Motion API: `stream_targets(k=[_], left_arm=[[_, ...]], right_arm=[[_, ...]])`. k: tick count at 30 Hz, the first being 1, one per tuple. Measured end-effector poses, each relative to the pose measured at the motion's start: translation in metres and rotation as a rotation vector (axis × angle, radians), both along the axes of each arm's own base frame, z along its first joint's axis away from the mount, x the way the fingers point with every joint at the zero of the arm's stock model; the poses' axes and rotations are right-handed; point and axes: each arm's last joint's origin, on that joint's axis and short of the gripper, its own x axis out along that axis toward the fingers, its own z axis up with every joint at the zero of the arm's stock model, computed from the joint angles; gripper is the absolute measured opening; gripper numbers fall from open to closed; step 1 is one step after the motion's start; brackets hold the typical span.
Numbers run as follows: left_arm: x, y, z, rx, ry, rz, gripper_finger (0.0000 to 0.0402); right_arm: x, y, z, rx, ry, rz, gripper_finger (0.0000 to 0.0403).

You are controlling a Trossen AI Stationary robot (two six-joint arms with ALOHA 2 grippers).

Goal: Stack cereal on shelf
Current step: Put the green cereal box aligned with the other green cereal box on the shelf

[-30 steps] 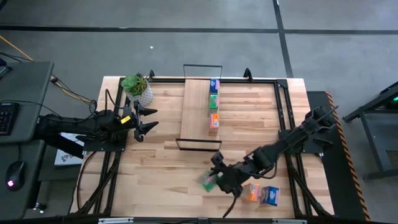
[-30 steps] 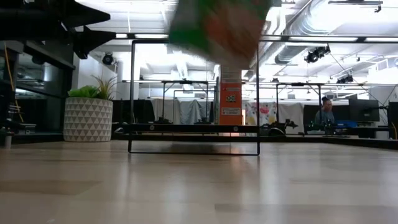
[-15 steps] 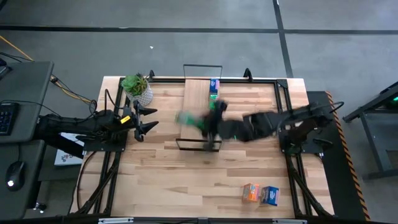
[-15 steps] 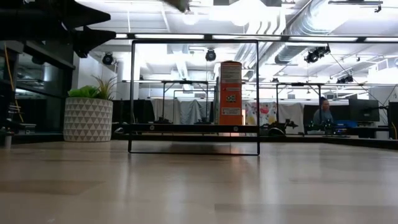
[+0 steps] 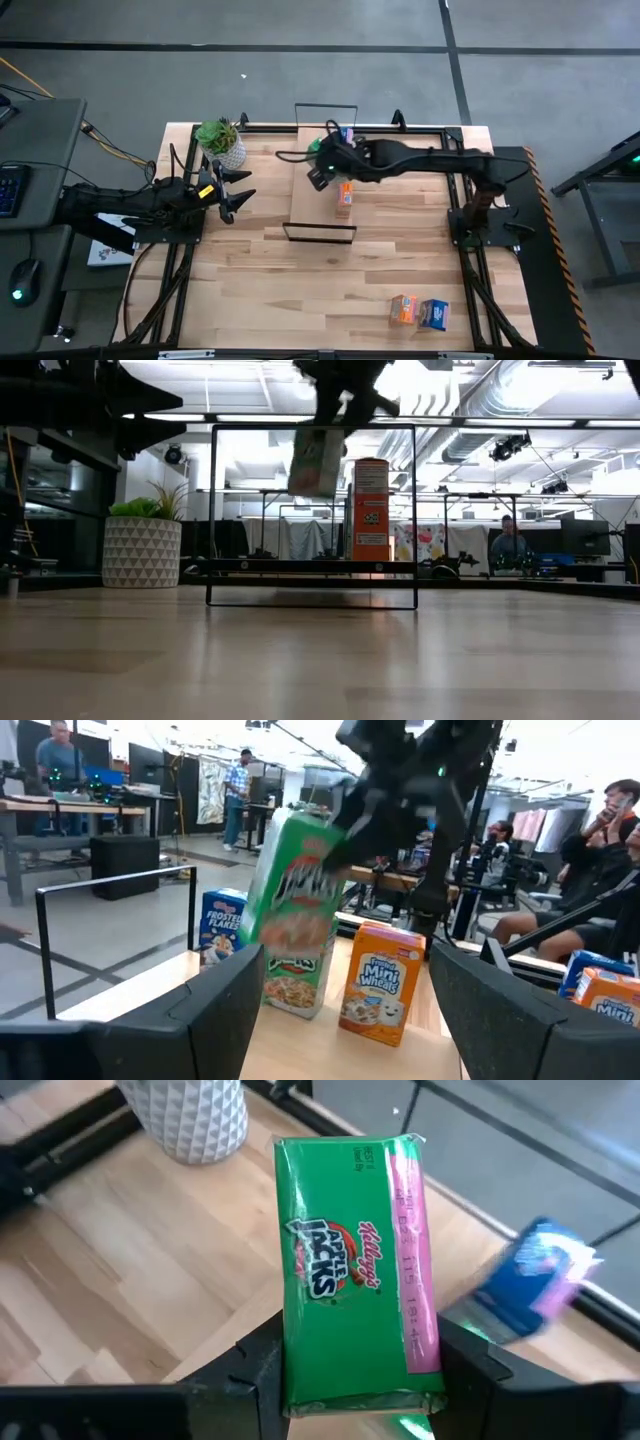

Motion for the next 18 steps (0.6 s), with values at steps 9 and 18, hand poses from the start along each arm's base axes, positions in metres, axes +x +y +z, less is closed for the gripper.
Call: stream_targets(k=[9, 18], left_arm=[[0.000, 0.000, -0.003, -0.008, 0.027, -0.005, 0.0275], [0.000, 0.000, -0.003, -0.008, 0.027, -0.006, 0.0275]], right_arm=[[0.018, -0.009, -0.030, 0.106, 0.017, -0.040, 0.0165], [0.021, -0.009, -0.038, 0.143, 0.019, -0.062, 0.0165]])
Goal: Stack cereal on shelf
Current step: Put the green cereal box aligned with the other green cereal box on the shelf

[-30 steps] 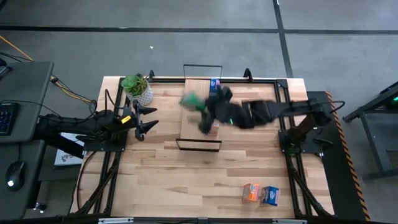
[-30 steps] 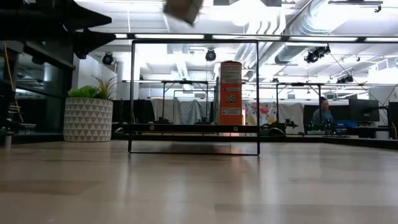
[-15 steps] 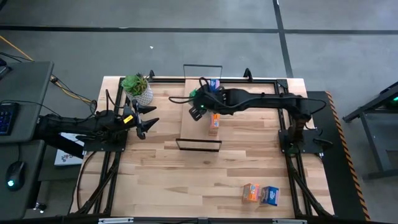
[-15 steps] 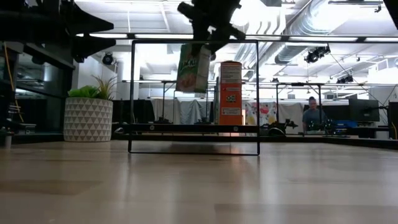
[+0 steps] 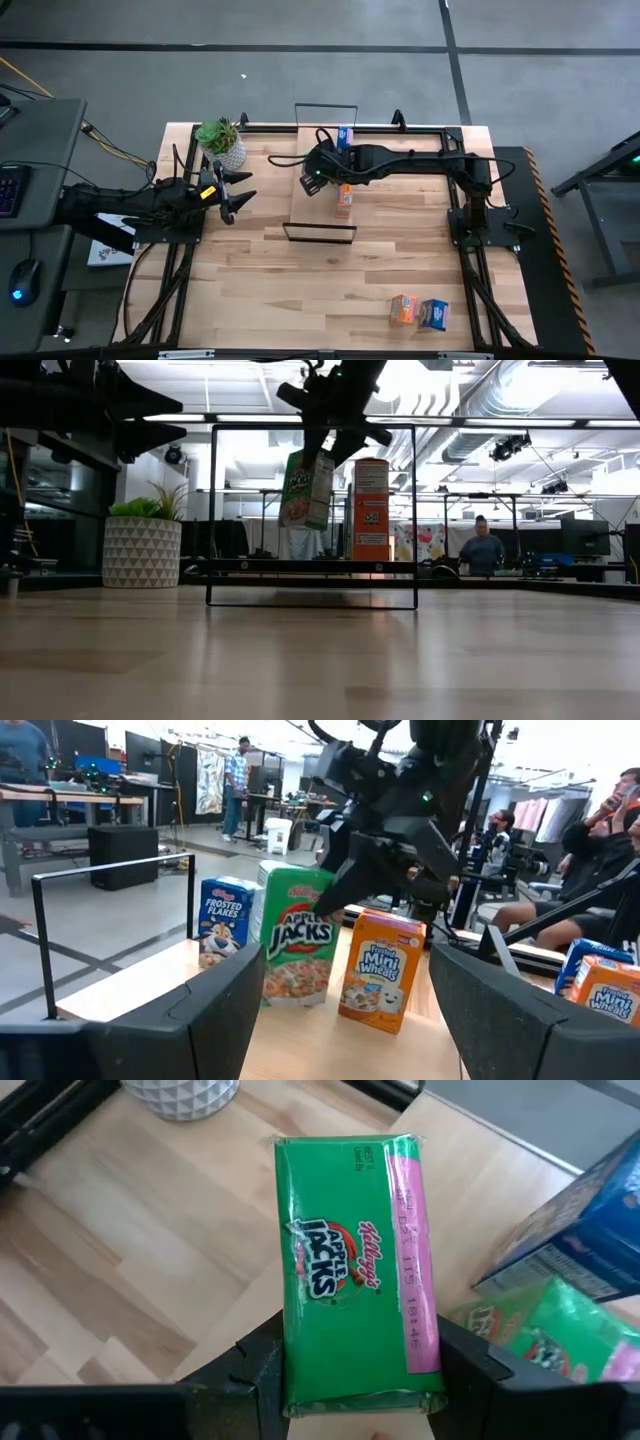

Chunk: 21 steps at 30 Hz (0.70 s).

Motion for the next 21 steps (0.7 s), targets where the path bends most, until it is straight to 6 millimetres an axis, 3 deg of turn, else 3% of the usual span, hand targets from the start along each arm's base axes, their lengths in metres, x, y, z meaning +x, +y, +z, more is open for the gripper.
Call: stream_targets(k=[21], left_arm=[[0.0000, 0.0000, -0.0001, 0.000, 0.000, -0.001, 0.0275]], right_arm=[[-0.0003, -0.0071, -0.0090, -0.030, 0.071, -0.003, 0.0165]])
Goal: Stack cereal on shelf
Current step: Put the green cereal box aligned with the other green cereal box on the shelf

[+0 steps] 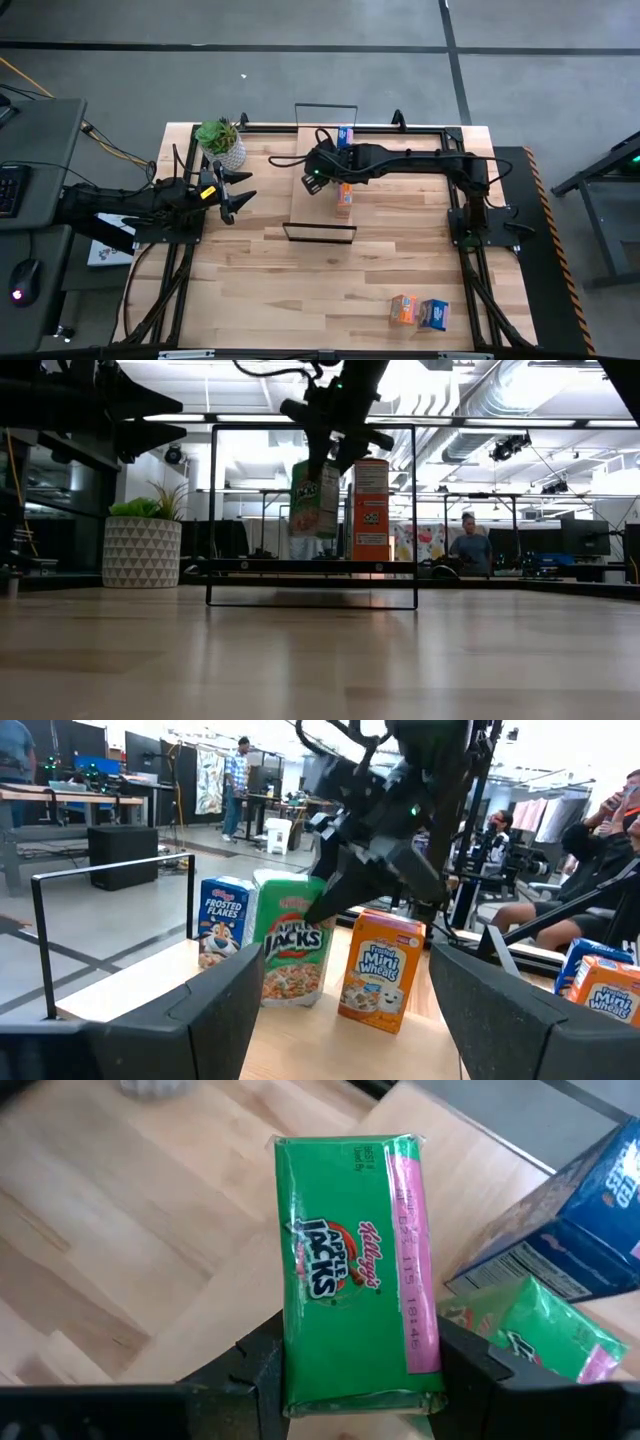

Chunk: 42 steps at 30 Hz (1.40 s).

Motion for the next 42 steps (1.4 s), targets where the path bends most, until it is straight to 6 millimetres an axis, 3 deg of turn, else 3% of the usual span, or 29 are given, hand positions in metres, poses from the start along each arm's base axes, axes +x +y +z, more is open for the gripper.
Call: stream_targets(k=[8, 15, 28, 42], left_arm=[[0.000, 0.000, 0.000, 0.000, 0.005, -0.003, 0.0275], [0.000, 0.000, -0.001, 0.001, 0.007, -0.006, 0.0275], [0.000, 0.000, -0.001, 0.001, 0.007, -0.006, 0.0275], [0.000, 0.000, -0.001, 0.001, 0.012, -0.007, 0.0275]], right_arm=[[0.006, -0.005, -0.015, 0.015, 0.047, 0.018, 0.0165], [0.006, -0.008, -0.016, 0.000, 0.057, 0.020, 0.0168], [0.006, -0.006, -0.016, 0.012, 0.067, 0.046, 0.0227], [0.010, -0.011, 0.001, -0.076, -0.019, 0.124, 0.0227]])
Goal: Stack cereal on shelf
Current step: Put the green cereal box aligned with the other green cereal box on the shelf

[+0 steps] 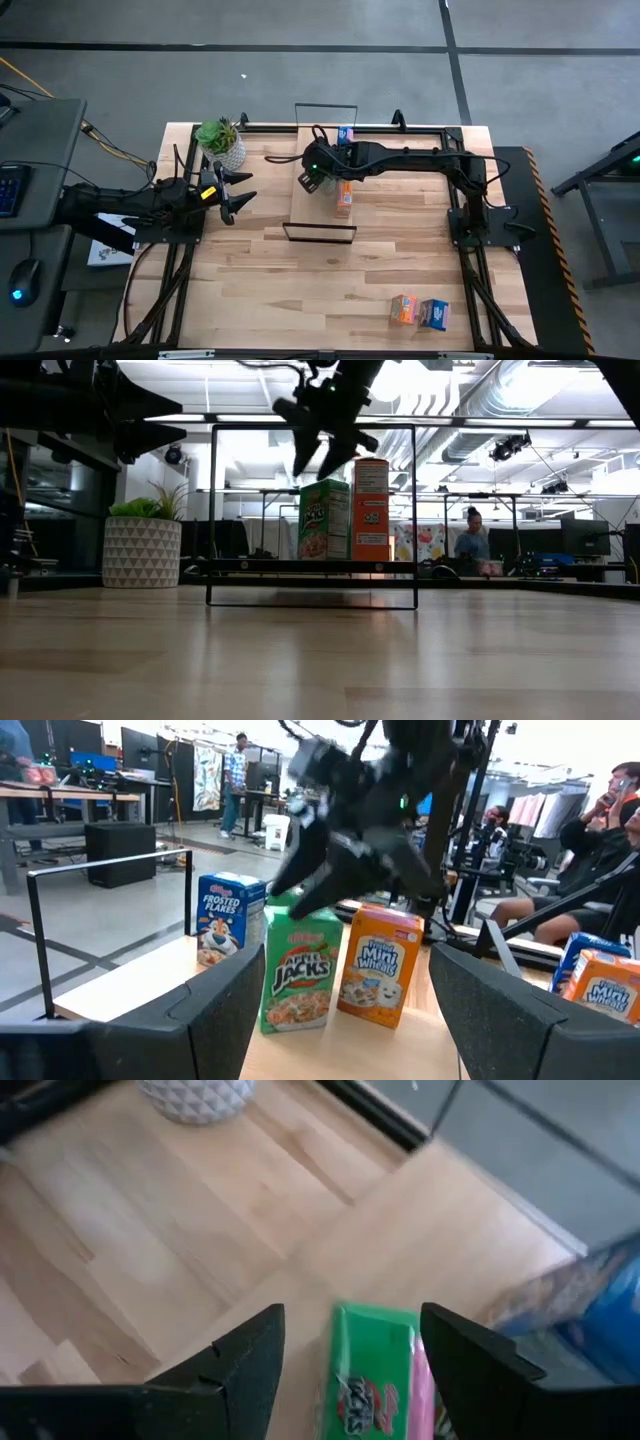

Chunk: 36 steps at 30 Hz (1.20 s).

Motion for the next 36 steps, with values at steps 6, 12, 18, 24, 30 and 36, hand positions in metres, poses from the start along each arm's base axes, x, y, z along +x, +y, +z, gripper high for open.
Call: stream_targets(k=[6, 12, 18, 24, 30, 36], left_arm=[[0.000, 0.000, -0.002, 0.000, 0.021, -0.001, 0.0275], [0.000, 0.000, -0.002, 0.000, 0.019, -0.001, 0.0275], [0.000, 0.000, -0.002, 0.000, 0.018, -0.001, 0.0275], [0.000, 0.000, -0.002, -0.001, 0.017, 0.000, 0.0275], [0.000, 0.000, -0.002, -0.001, 0.017, 0.000, 0.0275], [0.000, 0.000, -0.002, -0.001, 0.018, 0.000, 0.0275]], right_arm=[[-0.005, -0.004, 0.023, -0.086, 0.017, 0.052, 0.0227], [-0.003, 0.004, 0.029, 0.026, 0.035, 0.379, 0.0189], [-0.007, 0.005, 0.025, -0.002, 0.134, 0.581, 0.0027], [-0.001, -0.002, 0.015, -0.063, 0.191, 0.762, 0.0008], [0.009, -0.001, 0.000, -0.163, 0.242, 0.991, 0.0002], [0.011, -0.005, -0.002, -0.229, 0.282, 0.987, 0.0001]])
